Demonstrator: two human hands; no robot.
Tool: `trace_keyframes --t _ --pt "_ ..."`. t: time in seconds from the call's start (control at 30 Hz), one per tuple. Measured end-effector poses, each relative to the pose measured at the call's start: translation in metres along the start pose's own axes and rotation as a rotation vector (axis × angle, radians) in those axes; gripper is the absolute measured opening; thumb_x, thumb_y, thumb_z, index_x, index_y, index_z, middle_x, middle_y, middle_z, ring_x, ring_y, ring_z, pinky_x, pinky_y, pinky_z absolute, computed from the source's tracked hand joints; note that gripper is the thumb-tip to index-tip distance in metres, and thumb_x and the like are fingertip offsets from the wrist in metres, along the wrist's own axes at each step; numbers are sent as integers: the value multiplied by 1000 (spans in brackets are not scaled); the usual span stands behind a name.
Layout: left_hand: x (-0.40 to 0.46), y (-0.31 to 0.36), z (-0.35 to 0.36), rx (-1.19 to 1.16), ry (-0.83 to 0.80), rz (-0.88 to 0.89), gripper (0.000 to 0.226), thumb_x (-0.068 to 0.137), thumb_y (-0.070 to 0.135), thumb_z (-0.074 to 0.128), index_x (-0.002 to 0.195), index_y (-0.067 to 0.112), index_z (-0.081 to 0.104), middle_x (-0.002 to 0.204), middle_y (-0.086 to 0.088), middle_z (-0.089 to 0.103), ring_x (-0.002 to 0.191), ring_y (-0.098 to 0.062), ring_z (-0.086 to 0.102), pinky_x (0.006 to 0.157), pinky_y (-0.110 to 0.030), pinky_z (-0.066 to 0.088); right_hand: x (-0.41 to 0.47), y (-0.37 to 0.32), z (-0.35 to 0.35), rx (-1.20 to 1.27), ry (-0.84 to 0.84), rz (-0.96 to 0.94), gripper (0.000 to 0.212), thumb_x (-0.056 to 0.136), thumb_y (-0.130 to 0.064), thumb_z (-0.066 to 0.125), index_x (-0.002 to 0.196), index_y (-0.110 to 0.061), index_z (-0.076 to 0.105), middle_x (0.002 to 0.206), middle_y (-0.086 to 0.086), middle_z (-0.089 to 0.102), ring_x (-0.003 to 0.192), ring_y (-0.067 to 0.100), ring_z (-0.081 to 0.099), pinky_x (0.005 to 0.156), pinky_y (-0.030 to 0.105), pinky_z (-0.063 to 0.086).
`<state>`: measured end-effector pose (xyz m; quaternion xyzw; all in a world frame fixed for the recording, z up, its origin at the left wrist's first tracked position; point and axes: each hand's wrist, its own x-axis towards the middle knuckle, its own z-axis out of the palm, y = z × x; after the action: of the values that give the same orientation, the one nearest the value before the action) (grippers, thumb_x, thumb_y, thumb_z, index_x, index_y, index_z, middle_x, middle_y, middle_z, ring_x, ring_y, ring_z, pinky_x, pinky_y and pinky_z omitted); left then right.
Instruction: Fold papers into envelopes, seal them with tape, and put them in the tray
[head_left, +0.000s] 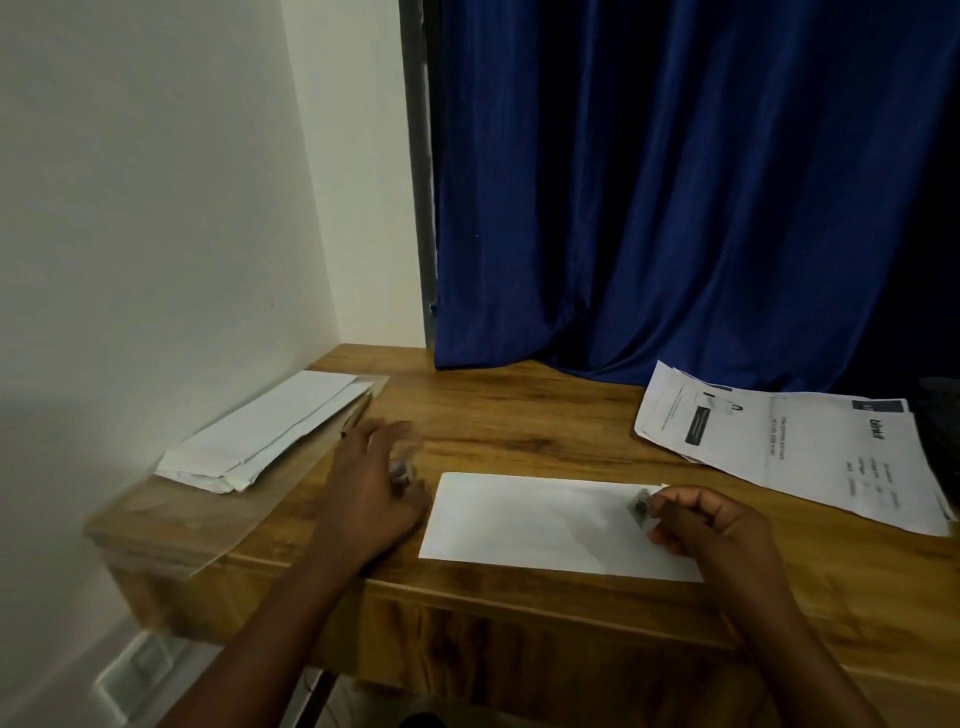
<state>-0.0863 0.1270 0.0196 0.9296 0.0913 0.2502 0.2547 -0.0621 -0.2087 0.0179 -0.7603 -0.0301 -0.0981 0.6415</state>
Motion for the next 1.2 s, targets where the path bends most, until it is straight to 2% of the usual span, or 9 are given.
trace_keyframes --t 0.07,0.2,0.37,0.5,0.57,0.67,0.8,0.97,1.2 --pt "-3 30 11 -26 -12 138 63 86 41 73 143 35 46 153 3 38 141 -20 36 113 -49 40 0 0 -1 31 20 19 11 92 -16 68 86 -20 77 73 1 76 80 26 69 78 38 55" --pt "-17 89 54 -103 -250 404 59 86 61 59 139 38 51 147 15 48 139 -7 39 115 -39 37 1 1 -7 194 72 92 13 93 -15 66 92 -10 78 84 16 75 77 27 67 78 40 55" --pt "-18 126 85 -79 -328 476 55 95 56 57 145 35 48 151 13 47 138 -10 42 115 -32 38 12 -5 -29 515 26 335 18 94 -10 66 103 4 73 97 25 73 88 30 68 93 43 55" --pt "-25 124 94 -37 -363 469 54 97 58 51 146 37 44 152 14 46 138 -8 41 117 -30 34 22 -7 -42 238 -122 302 18 93 -16 68 100 -1 76 99 25 73 89 31 69 89 44 57" --pt "-25 123 94 -27 -364 461 58 97 59 50 149 37 39 154 14 43 140 -9 39 118 -32 34 33 -10 -44 13 -209 244 17 92 -24 69 93 -10 79 93 21 73 80 27 65 77 38 55" --pt "-25 125 94 5 -360 478 61 97 59 49 152 36 32 155 12 42 141 -11 39 117 -33 32 56 -12 -39 -300 -295 180 15 92 -30 70 89 -19 79 84 13 74 65 20 56 57 27 44" --pt "-25 124 94 24 -392 506 61 99 60 43 154 41 23 158 12 38 143 -12 35 119 -35 27 80 -10 -30 -492 -377 86 11 92 -26 70 90 -19 78 83 2 76 61 15 59 51 23 45" --pt "-23 121 102 72 -397 547 55 99 61 35 152 47 27 152 13 40 138 -11 34 119 -36 27 92 -7 -23 -580 -408 44 10 92 -23 71 87 -22 79 85 -7 76 71 9 65 57 19 46" --pt "-22 120 100 76 -410 560 52 99 59 35 150 51 31 149 14 38 137 -9 32 118 -36 26 100 -3 -21 -584 -458 -2 9 90 -22 72 89 -22 81 91 -6 77 90 14 68 83 33 58"
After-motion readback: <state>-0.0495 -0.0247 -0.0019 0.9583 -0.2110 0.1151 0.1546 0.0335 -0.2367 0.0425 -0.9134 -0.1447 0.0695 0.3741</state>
